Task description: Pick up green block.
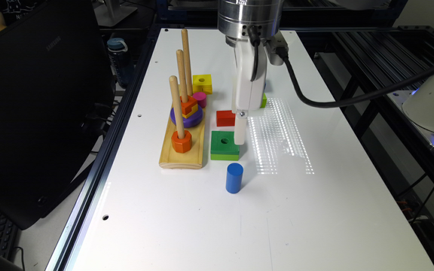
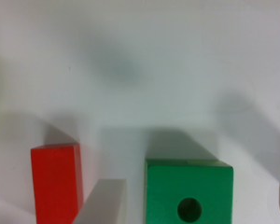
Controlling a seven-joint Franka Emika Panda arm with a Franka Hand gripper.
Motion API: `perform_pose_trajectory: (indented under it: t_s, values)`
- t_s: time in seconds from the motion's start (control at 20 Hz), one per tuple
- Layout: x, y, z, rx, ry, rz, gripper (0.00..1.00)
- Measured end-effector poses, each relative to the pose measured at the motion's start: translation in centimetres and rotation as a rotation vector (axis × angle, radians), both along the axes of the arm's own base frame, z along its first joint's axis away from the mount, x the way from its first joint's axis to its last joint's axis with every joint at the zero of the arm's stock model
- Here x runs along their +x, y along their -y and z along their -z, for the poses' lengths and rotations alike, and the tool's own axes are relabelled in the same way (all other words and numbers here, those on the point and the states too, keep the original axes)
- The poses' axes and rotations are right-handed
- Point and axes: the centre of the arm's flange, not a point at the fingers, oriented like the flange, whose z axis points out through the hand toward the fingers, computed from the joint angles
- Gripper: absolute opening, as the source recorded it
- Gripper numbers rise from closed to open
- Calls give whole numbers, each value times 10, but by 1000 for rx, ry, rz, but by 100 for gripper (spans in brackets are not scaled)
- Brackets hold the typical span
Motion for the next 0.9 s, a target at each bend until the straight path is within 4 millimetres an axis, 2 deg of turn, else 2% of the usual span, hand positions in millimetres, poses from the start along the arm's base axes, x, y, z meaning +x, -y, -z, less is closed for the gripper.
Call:
perform_pose_trajectory:
  t_s: [0.55, 0.9]
  values:
    - [2, 3, -2, -3, 7, 3, 100]
    - [4, 3, 13, 2, 13, 1, 100]
